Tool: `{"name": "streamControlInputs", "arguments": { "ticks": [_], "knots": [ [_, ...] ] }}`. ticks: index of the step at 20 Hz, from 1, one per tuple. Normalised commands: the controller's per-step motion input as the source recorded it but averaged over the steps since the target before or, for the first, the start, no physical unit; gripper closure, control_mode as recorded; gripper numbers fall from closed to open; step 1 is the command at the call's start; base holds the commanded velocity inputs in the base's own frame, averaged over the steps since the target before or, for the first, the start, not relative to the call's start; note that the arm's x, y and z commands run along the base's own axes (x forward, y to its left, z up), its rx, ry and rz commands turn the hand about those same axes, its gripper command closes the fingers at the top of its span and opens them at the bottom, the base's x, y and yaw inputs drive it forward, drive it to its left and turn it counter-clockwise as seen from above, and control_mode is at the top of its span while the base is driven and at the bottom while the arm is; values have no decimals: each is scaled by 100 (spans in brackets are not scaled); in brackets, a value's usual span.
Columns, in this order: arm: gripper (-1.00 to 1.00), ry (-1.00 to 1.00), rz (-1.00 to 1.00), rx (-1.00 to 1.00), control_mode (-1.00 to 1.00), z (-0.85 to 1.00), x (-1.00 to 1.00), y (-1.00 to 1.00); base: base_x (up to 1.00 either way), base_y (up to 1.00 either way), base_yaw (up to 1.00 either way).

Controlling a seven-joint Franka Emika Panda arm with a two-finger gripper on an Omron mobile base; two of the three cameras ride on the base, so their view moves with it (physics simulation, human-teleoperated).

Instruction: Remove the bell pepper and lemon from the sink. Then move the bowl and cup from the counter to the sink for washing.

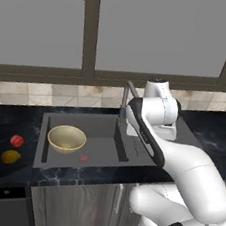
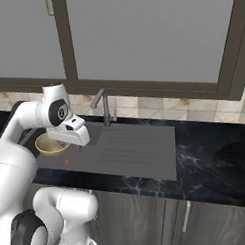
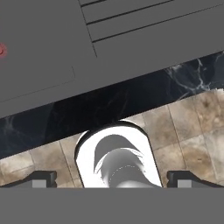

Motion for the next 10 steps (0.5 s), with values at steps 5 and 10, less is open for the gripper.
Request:
{"name": "streamControlInputs", "arguments": {
  "ticks": [5, 10],
  "knots": [
    [-100, 0, 0, 0, 100, 0, 0, 0, -19, -37, -2],
    [-100, 0, 0, 0, 100, 0, 0, 0, -12, -49, 0]
  ]
}}
